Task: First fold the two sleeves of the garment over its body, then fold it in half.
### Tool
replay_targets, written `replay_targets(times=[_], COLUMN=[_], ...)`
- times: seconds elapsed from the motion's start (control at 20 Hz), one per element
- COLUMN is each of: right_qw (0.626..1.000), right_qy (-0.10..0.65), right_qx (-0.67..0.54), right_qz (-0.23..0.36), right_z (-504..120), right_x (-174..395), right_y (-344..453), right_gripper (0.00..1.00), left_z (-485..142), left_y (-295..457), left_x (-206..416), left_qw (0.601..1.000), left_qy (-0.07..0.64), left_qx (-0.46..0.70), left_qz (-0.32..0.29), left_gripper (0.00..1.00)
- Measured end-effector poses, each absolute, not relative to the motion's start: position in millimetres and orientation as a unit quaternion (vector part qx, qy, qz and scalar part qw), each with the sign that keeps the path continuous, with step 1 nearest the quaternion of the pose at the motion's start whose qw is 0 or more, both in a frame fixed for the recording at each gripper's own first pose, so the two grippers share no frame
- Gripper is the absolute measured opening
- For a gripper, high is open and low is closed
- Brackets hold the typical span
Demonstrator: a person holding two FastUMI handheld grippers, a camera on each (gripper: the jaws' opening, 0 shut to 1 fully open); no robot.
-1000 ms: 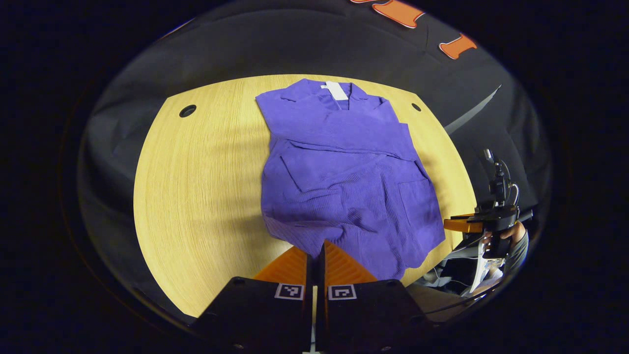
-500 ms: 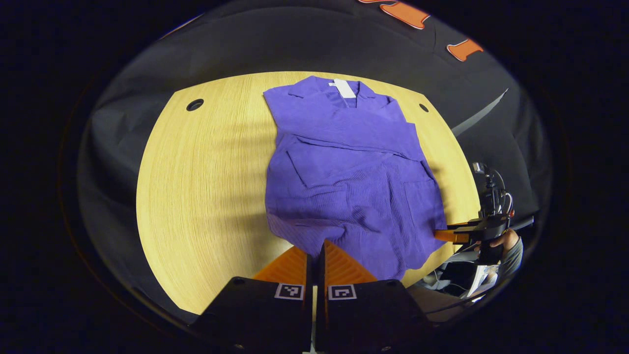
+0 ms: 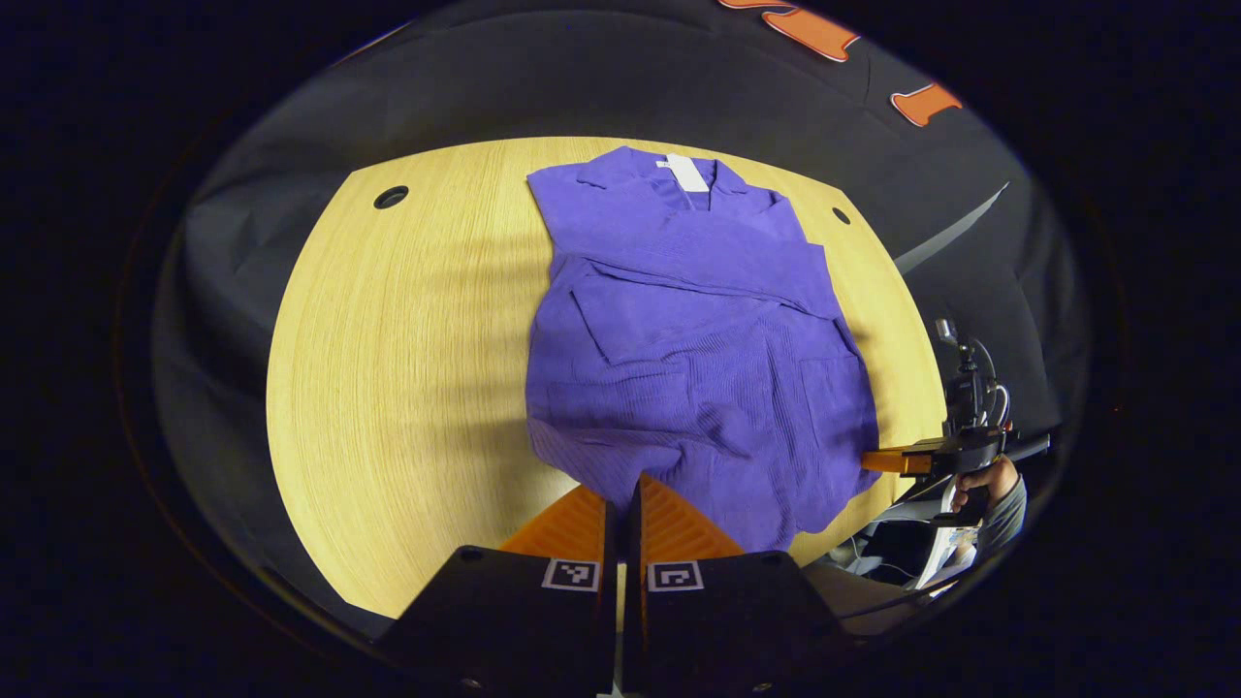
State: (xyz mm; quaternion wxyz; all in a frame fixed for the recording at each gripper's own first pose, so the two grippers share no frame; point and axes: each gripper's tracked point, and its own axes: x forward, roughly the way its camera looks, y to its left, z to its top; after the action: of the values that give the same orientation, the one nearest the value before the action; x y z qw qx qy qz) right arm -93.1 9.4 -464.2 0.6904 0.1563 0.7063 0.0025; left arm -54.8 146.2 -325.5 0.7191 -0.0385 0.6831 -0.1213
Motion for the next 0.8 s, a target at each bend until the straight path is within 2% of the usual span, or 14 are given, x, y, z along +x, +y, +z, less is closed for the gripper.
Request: replay_targets(times=[0.4, 0.8], right_qw=[0.732, 0.756], right_qy=[0.641, 0.6], right_qx=[0.229, 0.256], right_qz=[0.02, 0.04], right_z=[-399, -355], right_x=[-21, 48], right_y=[4, 0], right_gripper=[0.03, 0.02], left_z=[-322, -302], left_y=[146, 143], left_x=[-44, 8], left_qw=[0.727, 0.746], left_qy=[0.674, 0.652], left_qx=[-0.044, -0.039], left_qz=[-0.122, -0.128], left_gripper=[0.04, 0.04])
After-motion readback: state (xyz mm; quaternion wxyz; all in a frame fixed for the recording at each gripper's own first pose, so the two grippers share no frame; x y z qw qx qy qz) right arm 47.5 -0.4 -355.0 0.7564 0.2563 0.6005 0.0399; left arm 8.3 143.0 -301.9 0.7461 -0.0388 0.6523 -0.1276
